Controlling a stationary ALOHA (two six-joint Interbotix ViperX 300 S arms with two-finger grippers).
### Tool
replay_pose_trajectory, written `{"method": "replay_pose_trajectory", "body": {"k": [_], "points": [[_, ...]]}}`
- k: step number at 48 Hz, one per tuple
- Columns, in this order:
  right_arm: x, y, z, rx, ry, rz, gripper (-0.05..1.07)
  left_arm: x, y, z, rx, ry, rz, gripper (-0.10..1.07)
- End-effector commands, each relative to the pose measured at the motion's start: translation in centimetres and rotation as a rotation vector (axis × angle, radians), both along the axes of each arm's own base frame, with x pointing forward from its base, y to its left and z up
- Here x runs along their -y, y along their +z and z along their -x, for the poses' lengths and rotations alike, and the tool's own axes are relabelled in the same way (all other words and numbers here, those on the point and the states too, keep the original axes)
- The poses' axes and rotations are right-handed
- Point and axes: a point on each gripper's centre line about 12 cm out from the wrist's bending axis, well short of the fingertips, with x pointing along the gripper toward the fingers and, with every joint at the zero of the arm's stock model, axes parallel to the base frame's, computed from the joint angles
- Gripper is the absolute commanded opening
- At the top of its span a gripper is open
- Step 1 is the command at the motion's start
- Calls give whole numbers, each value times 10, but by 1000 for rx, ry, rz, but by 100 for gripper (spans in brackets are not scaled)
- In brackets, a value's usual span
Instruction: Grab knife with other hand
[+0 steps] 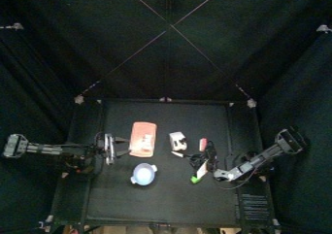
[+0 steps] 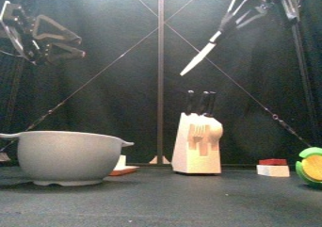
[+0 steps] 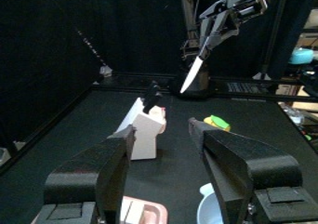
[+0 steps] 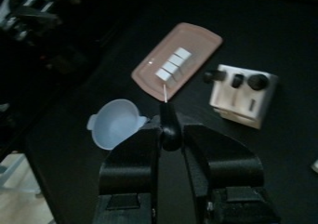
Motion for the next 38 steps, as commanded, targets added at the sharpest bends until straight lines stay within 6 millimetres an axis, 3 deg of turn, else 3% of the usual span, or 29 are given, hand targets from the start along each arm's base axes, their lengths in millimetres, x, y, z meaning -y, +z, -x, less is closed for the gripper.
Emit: {"method": "replay_pose_trajectory", "body": {"k": [1,15,25,31,38], "points": [[5,16,-7,87,68,76,54,7,20,-6,57,-32,7,87],[26,11,-33,132,189,254,54,28,29,-9,78,-136,-13,87],[35,3,-63,98,253,342,54,31,13,-10,30,-164,-104,87],[49,-3,-81,70,239,356,54,24,8,-9,26,-138,-160,87],[84,4,-101,68,172,340,54,-1,15,-8,43,-17,-180,87]]}}
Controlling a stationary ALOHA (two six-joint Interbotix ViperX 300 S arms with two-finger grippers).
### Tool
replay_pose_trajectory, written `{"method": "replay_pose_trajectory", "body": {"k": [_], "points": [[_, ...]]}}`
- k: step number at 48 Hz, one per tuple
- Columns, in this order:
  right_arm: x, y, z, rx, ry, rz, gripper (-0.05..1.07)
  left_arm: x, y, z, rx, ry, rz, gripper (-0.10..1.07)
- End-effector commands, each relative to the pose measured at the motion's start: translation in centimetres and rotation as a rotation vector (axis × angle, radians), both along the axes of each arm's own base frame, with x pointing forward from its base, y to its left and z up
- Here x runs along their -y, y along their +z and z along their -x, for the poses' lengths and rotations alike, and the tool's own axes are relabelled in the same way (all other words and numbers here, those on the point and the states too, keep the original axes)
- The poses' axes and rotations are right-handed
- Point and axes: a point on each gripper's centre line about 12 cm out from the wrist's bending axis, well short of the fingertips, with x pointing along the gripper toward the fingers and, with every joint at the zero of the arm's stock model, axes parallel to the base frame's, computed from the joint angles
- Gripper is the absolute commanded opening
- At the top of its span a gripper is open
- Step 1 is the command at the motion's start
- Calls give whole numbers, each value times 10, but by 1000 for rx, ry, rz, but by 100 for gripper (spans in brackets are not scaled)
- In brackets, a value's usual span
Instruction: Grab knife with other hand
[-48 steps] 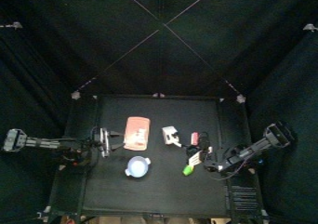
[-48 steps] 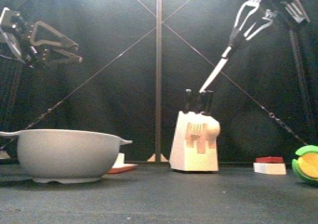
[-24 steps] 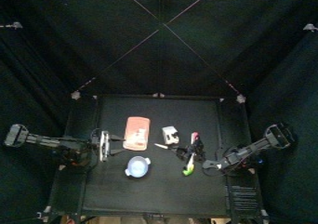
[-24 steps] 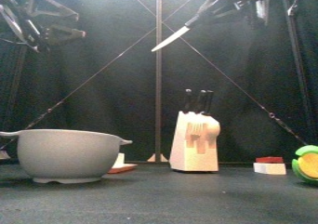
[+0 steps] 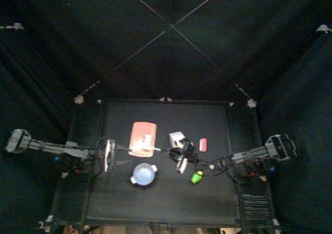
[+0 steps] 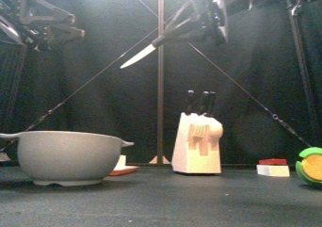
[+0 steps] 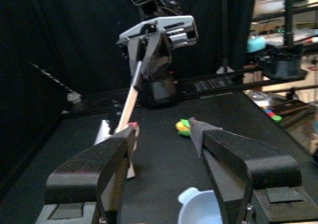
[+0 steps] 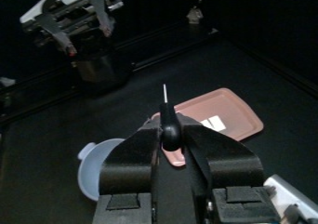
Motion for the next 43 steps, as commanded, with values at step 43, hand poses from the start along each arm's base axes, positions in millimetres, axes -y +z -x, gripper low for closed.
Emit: {"method": "replay_pose_trajectory", "body": {"k": [43], "points": [[170,2,-36,39,400,-528,54,-66,-36,23,-111,353,85,86]]}}
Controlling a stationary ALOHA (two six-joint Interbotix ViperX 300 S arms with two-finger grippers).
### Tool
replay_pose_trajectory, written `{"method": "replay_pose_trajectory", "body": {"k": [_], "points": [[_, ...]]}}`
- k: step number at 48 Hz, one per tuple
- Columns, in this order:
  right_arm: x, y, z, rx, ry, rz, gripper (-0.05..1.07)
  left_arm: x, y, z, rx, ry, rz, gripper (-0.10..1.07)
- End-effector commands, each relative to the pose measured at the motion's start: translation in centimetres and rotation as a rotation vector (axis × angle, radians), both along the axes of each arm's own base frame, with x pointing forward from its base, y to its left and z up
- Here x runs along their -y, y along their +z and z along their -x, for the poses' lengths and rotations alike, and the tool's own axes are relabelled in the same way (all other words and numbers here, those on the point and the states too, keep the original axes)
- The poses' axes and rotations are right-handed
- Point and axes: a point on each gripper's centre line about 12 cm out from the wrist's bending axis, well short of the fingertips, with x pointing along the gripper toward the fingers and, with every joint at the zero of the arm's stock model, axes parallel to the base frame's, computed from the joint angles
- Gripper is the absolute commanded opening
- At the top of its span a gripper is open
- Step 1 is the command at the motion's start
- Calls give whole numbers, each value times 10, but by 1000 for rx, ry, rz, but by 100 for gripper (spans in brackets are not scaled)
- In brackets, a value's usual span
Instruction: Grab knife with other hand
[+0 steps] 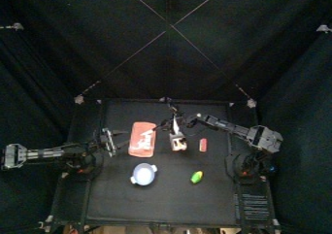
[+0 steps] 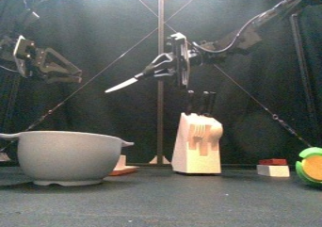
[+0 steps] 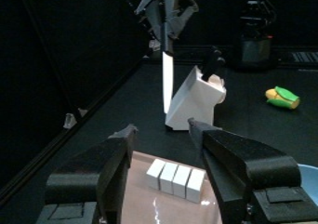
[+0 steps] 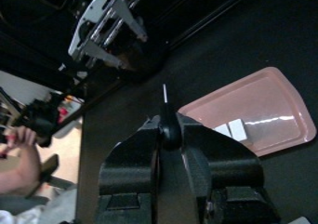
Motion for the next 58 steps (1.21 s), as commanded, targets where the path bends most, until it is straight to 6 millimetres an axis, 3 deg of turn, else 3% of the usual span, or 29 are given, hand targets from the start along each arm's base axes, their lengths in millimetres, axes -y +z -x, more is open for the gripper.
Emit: {"method": "replay_pose_trajectory", "body": {"k": [1,10,18,29,36,46,52,58], "points": [[3,14,-3,53,8,-20,54,-1,2,-1,6,5,-2,86],[-3,15,-12,27,7,63,54,2,7,-4,34,-14,41,86],[-7,35,-15,52,0,138,54,6,9,-6,51,-51,55,86],[-37,48,-23,82,59,160,54,16,27,-15,112,-137,41,86],[-45,54,-15,89,66,170,54,32,46,-28,96,-257,-15,86],[-45,53,3,76,0,181,54,16,77,-41,-188,-165,75,86],[-46,48,8,62,-12,186,54,14,95,-36,-134,-153,58,86],[-48,50,8,65,-5,191,54,13,89,-31,-64,-154,20,86]]}}
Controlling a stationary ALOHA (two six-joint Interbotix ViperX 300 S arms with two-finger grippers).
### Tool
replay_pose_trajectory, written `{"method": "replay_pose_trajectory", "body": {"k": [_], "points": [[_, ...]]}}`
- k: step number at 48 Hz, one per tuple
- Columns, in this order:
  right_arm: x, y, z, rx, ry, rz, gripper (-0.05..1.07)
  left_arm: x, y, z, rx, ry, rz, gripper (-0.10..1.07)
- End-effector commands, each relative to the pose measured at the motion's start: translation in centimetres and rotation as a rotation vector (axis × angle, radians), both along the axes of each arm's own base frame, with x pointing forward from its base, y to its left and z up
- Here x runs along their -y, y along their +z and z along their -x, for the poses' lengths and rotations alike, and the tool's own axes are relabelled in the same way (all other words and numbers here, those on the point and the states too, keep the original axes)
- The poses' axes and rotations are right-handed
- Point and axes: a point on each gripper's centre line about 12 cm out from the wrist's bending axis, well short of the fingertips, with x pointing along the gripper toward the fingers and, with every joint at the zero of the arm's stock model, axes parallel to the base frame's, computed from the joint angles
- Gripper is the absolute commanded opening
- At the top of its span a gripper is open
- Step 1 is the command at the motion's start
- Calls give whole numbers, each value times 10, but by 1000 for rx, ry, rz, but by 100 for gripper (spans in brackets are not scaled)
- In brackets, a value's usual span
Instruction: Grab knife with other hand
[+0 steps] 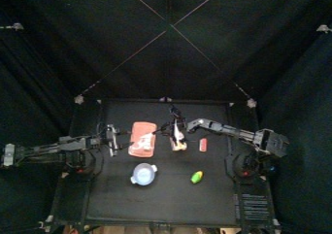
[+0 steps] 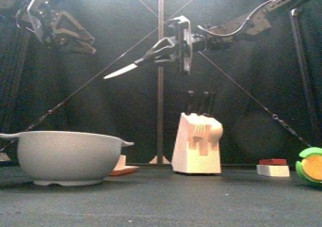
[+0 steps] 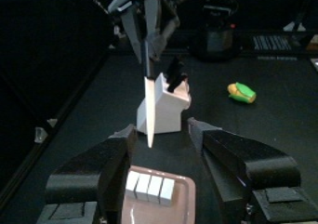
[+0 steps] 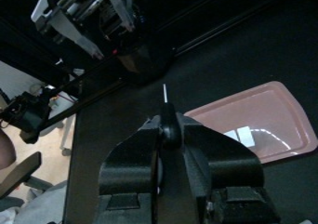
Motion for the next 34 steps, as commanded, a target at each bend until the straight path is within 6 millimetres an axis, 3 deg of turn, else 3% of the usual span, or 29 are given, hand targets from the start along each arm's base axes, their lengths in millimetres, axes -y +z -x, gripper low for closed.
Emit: {"method": "replay_pose_trajectory", "body": {"k": [1,7,17,34], "points": [[-4,23,5,52,4,26,54,-3,3,2,79,3,-36,86],[-3,28,4,61,3,33,54,-19,1,7,138,77,-46,86],[-3,29,4,65,3,35,54,-59,-10,12,57,261,24,86],[-1,26,6,55,0,42,54,-82,-23,-6,-17,287,-16,86]]}}
